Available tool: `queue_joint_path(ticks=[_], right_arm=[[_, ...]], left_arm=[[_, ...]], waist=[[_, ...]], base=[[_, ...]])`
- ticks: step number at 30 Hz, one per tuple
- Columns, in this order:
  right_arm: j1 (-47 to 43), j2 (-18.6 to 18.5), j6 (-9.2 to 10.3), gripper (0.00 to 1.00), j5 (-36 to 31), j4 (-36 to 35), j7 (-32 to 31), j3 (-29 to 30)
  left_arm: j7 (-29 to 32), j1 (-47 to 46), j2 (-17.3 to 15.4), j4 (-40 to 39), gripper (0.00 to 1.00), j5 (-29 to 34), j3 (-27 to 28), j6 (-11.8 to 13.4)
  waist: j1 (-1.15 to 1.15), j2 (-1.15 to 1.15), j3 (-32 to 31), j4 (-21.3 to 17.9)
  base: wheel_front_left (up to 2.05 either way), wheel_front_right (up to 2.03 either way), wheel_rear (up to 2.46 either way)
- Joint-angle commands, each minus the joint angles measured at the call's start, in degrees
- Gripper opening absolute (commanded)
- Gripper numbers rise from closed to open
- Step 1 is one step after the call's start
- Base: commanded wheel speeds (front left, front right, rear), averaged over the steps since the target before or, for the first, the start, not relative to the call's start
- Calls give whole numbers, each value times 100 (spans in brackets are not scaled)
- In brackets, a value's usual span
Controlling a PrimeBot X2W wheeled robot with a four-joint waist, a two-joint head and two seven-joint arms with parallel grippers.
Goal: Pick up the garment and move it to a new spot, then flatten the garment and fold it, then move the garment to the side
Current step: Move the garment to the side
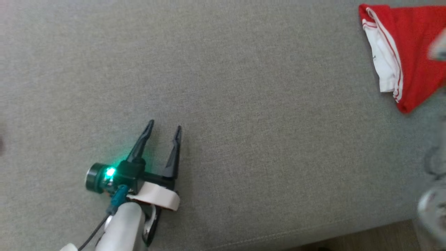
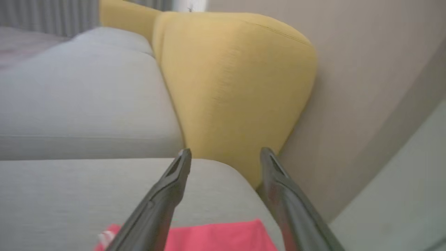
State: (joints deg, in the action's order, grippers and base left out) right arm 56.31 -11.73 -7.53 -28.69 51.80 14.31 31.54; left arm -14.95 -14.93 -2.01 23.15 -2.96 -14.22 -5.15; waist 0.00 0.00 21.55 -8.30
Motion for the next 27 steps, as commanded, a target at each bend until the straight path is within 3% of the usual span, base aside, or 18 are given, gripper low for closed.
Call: queue_joint_path(ticks=[1, 7, 15, 23, 27], right_arm=[[142, 187, 4, 100, 174, -249, 62, -319], [-771, 776, 4, 100, 1279, -965, 67, -1533], [-2432, 882, 4, 100, 2697, -1250, 68, -2725], [-3564, 884, 4, 100, 3447, -1388, 68, -3317], [-3800, 884, 4, 100, 3594, -1539, 68, -3385]], left_arm=[[-5, 60, -116, -49, 100, -13, 286, 70], [-5, 216, -98, -54, 100, -134, 426, 229], [-5, 495, -89, 2, 100, -331, 615, 422], [-5, 811, -88, 48, 100, -385, 880, 552], [-5, 953, -88, 46, 100, -374, 1045, 581]], waist=[[0, 0, -126, 35], [0, 0, -581, 276], [0, 0, -1240, 787], [0, 0, -1749, 1126], [0, 0, -1941, 1114]], base=[[0, 0, 0], [0, 0, 0], [0, 0, 0], [0, 0, 0], [0, 0, 0]])
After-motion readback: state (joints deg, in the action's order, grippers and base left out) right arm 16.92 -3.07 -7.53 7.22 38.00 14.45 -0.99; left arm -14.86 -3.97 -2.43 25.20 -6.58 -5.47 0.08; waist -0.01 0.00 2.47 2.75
